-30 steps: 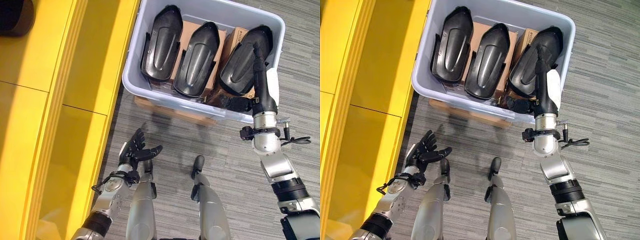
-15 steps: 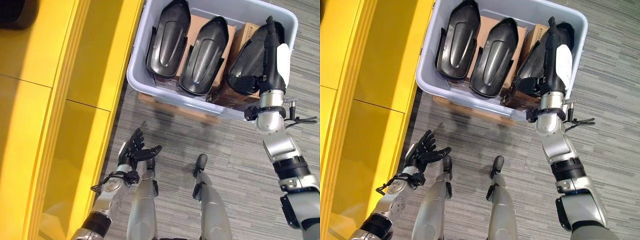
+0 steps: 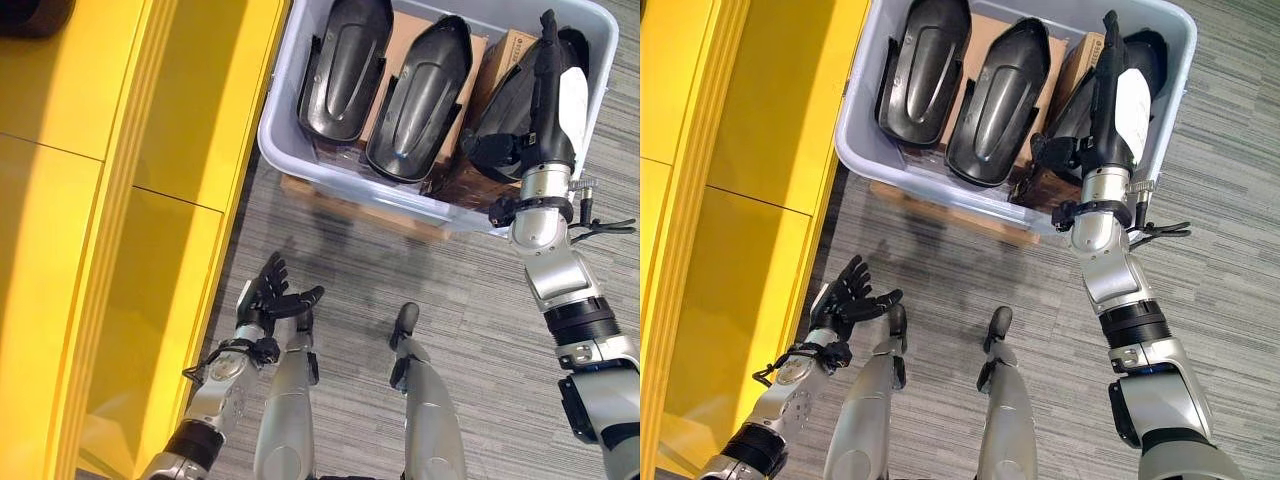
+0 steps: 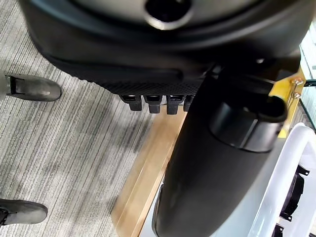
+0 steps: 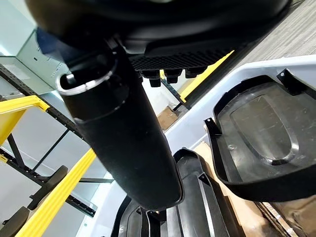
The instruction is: Move parts from the plastic box to the shelf.
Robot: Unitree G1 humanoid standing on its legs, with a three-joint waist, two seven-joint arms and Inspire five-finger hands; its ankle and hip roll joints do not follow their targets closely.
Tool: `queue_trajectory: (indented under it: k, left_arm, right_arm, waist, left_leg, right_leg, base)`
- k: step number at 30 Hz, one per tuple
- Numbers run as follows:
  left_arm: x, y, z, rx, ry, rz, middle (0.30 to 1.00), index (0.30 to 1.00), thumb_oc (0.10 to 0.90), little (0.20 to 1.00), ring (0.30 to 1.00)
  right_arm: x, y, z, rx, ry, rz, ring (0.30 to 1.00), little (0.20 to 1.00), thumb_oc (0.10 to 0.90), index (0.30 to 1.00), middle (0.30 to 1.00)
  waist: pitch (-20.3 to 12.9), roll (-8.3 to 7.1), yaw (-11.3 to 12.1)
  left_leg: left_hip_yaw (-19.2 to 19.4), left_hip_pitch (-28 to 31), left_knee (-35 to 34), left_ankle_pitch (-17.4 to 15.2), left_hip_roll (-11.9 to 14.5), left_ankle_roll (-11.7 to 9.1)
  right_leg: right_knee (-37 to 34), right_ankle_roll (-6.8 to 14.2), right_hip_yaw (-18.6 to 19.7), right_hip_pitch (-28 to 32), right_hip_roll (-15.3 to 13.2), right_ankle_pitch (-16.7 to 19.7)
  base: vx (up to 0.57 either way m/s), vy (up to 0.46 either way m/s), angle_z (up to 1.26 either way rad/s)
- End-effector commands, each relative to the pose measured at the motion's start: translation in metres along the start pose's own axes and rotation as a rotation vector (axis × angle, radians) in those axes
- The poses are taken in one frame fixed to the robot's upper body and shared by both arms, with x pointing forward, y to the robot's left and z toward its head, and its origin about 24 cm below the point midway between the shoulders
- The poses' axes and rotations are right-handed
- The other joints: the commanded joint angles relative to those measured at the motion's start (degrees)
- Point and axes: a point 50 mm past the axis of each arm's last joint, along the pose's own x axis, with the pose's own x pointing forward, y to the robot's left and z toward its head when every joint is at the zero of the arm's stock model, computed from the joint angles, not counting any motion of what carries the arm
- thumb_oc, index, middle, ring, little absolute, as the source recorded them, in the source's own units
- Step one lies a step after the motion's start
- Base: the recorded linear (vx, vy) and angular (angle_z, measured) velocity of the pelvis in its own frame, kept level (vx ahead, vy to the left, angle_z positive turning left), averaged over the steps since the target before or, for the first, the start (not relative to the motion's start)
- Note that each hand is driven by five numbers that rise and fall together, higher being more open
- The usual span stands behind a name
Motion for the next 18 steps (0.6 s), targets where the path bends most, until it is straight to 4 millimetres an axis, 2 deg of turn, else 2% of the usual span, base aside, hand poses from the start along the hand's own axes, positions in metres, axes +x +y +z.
queue_trajectory:
  k: [1, 10, 11, 12, 13, 17, 18]
  left_arm:
    - [-0.011, -0.002, 0.006, 0.021, -0.075, -0.035, 1.000, 1.000, 0.900, 1.000, 1.000]
    - [-0.011, -0.004, 0.007, 0.023, -0.076, -0.043, 1.000, 1.000, 0.900, 1.000, 1.000]
    - [-0.011, -0.004, 0.007, 0.023, -0.076, -0.044, 1.000, 1.000, 0.900, 1.000, 1.000]
    - [-0.010, -0.004, 0.007, 0.025, -0.079, -0.045, 1.000, 1.000, 0.900, 1.000, 1.000]
    - [-0.010, -0.004, 0.007, 0.027, -0.078, -0.045, 1.000, 1.000, 0.900, 1.000, 1.000]
    - [-0.010, -0.003, 0.009, 0.029, -0.084, -0.048, 1.000, 1.000, 0.900, 1.000, 1.000]
    - [-0.010, -0.003, 0.009, 0.029, -0.086, -0.049, 1.000, 1.000, 0.900, 1.000, 1.000]
  right_arm:
    - [0.014, -0.021, 0.015, 0.011, -0.090, -0.120, 1.000, 1.000, 0.900, 1.000, 1.000]
    - [0.008, -0.016, 0.001, -0.021, -0.035, -0.101, 1.000, 1.000, 0.900, 1.000, 1.000]
    - [0.007, -0.015, -0.002, -0.025, -0.025, -0.099, 1.000, 1.000, 0.900, 1.000, 1.000]
    - [0.006, -0.016, -0.004, -0.030, -0.018, -0.099, 1.000, 1.000, 0.900, 1.000, 1.000]
    - [0.006, -0.016, -0.006, -0.033, -0.013, -0.097, 1.000, 1.000, 0.900, 1.000, 1.000]
    - [0.010, -0.020, -0.011, -0.095, 0.005, -0.112, 1.000, 1.000, 0.900, 1.000, 1.000]
    - [0.011, -0.021, -0.011, -0.095, 0.004, -0.114, 1.000, 1.000, 0.900, 1.000, 1.000]
  waist:
    - [-6.89, 0.90, -0.33]
    - [-6.38, 1.27, -0.65]
    - [-6.56, 1.32, -0.70]
    - [-6.31, 1.32, -0.73]
    - [-6.57, 1.33, -0.70]
    - [-6.58, 1.48, -0.58]
    - [-6.31, 1.50, -0.62]
  left_leg:
    - [-0.44, -3.50, 5.13, -4.56, 2.34, -0.39]
    - [-0.65, -5.17, 6.90, -5.11, 2.42, -0.03]
    - [-1.02, -4.62, 7.07, -6.51, 2.44, -0.48]
    - [-0.74, -5.28, 7.01, -5.23, 2.39, -0.01]
    - [-1.11, -4.74, 7.05, -6.55, 2.43, -0.44]
    - [-1.09, -5.22, 6.95, -6.46, 2.29, -0.32]
    - [-0.72, -5.85, 6.92, -5.15, 2.26, 0.14]
  right_leg:
    - [4.67, 3.40, 1.49, 4.28, -1.61, -7.99]
    - [6.79, 3.01, 1.86, 2.06, -1.63, -8.64]
    - [7.09, 3.39, 2.16, 2.52, -1.44, -9.78]
    - [6.81, 3.01, 1.87, 1.99, -1.59, -8.73]
    - [7.00, 3.41, 2.16, 2.43, -1.46, -9.75]
    - [7.05, 3.47, 2.37, 1.73, -1.52, -9.43]
    - [6.87, 3.07, 2.06, 1.20, -1.67, -8.36]
  base:
    - [-0.01, -0.007, 0.03]
    - [0.00, -0.001, -0.01]
    - [0.00, 0.000, 0.00]
    - [0.06, -0.011, 0.00]
    - [0.00, 0.000, 0.00]
    - [-0.01, 0.002, 0.00]
    - [0.00, 0.000, 0.00]
